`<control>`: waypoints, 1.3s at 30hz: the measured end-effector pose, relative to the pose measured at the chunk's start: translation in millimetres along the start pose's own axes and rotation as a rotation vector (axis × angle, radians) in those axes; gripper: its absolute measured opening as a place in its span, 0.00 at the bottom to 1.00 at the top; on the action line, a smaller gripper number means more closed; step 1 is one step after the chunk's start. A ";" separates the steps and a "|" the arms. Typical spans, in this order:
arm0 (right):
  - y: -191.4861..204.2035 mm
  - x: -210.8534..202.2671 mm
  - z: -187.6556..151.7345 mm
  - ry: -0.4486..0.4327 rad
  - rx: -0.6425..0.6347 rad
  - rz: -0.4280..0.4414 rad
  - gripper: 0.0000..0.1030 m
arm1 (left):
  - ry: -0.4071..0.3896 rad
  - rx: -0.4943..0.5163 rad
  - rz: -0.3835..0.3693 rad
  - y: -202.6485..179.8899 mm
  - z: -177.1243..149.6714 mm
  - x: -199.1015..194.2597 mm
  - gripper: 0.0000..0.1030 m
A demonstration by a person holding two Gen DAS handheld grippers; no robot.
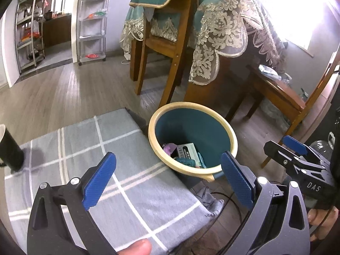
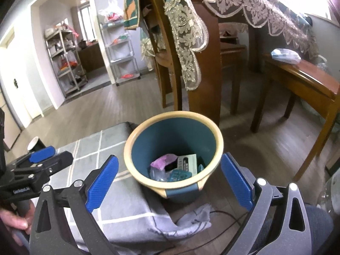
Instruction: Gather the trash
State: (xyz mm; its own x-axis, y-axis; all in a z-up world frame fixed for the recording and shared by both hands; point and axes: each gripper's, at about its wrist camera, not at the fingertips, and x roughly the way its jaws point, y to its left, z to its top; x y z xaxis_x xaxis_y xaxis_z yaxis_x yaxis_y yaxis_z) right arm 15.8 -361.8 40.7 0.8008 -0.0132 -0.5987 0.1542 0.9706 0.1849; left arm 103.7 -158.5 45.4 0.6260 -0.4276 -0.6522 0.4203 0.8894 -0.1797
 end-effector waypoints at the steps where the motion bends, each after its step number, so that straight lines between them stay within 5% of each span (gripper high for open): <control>1: 1.0 -2.6 -2.0 0.001 0.000 0.003 0.94 | 0.000 -0.005 0.003 -0.1 -2.9 -2.0 0.94; 39: 7.1 -20.9 -14.0 -0.051 -0.024 -0.012 0.94 | -0.008 0.007 -0.008 -7.0 -15.3 -12.9 0.94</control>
State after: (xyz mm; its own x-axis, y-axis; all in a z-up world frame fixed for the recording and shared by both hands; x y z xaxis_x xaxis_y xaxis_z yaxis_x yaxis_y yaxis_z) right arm -7.9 -351.3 43.6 0.8275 -0.0361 -0.5603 0.1502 0.9758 0.1590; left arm 82.7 -156.8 43.8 0.6279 -0.4363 -0.6445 0.4300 0.8847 -0.1800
